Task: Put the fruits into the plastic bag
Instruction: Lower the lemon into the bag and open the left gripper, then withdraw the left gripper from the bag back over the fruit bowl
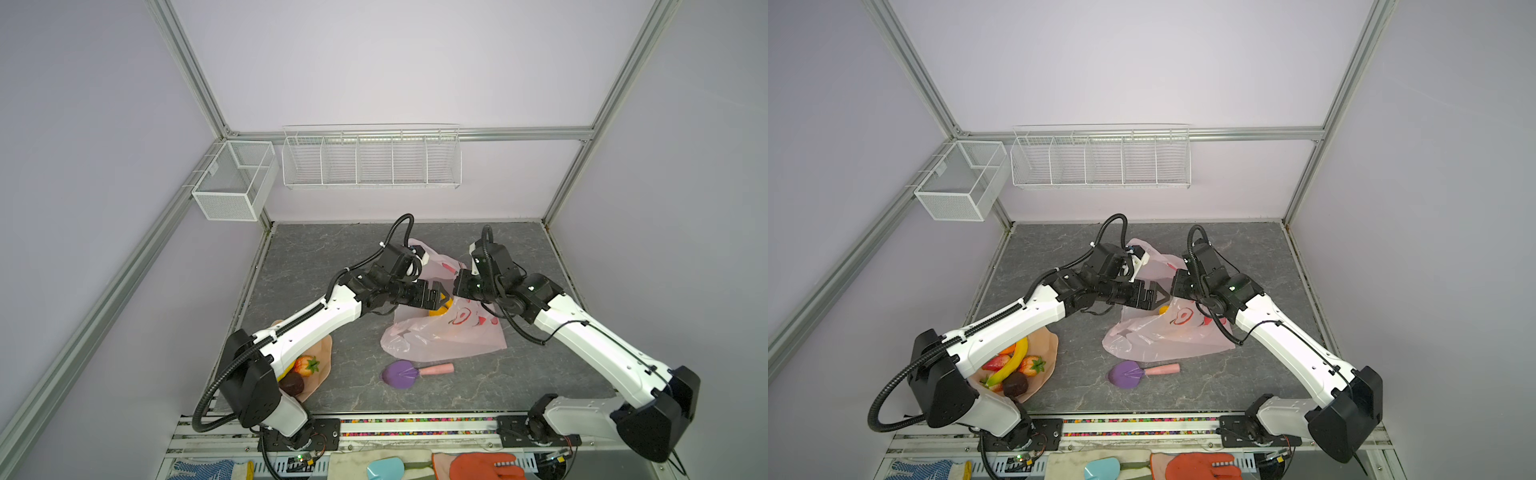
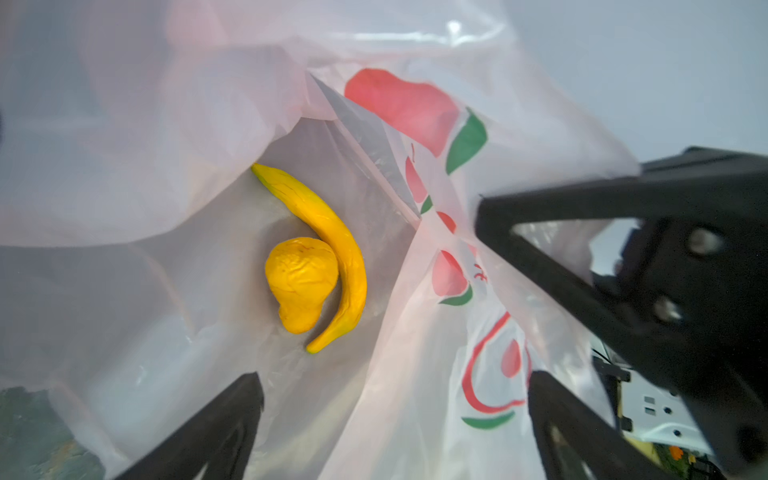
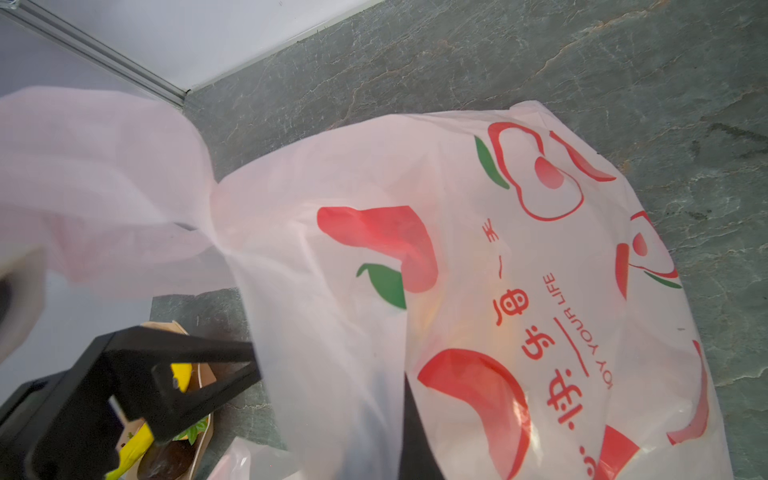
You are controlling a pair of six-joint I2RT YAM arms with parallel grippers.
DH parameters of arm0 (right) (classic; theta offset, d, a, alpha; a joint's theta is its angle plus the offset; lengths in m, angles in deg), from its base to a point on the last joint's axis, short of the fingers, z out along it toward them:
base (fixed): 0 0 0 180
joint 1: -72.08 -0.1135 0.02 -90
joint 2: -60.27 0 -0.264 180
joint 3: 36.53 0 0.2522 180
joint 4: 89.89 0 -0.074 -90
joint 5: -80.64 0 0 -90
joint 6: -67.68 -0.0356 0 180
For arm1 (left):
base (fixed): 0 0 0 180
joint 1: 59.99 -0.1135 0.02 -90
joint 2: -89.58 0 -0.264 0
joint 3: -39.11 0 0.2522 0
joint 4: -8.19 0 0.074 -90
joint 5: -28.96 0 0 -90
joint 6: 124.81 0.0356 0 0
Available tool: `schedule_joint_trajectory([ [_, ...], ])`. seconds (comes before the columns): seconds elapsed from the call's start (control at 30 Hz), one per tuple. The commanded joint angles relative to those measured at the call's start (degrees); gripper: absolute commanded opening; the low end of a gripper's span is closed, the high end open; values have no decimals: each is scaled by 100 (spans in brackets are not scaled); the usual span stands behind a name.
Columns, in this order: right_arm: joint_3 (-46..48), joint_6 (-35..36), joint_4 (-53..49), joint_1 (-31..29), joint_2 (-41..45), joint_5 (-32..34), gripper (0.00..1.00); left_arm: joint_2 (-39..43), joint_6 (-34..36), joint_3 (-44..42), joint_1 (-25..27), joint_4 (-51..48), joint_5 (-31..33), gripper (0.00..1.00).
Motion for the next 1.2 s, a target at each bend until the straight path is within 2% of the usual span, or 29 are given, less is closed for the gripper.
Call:
schedule_joint_trajectory([
  [0.0, 35, -121, -64, 33, -8, 22, 6, 383, 90, -309, -9, 31, -458, 99],
  [0.2, -14, -104, -101, 38, -40, 12, 6, 1449, 216, -865, -48, -12, -177, 99],
  [0.47, -18, -73, -135, 41, -35, 38, 6, 2802, -49, -1420, -195, -548, 721, 99],
  [0.63, -57, -56, -140, 37, -86, 24, 6, 3038, -252, -1340, -238, -1610, 1731, 99],
  [0.77, -71, -54, -137, 40, -113, 19, 6, 3451, -525, -1495, -321, -1949, 2357, 99],
  [0.97, -75, -36, -161, 37, -106, 43, 6, 3853, -896, -1771, -1057, -2514, 2521, 99],
  [1.17, -75, -10, -192, 42, -96, 69, 6, 3849, -1207, -1812, -1823, -3326, 2879, 100],
])
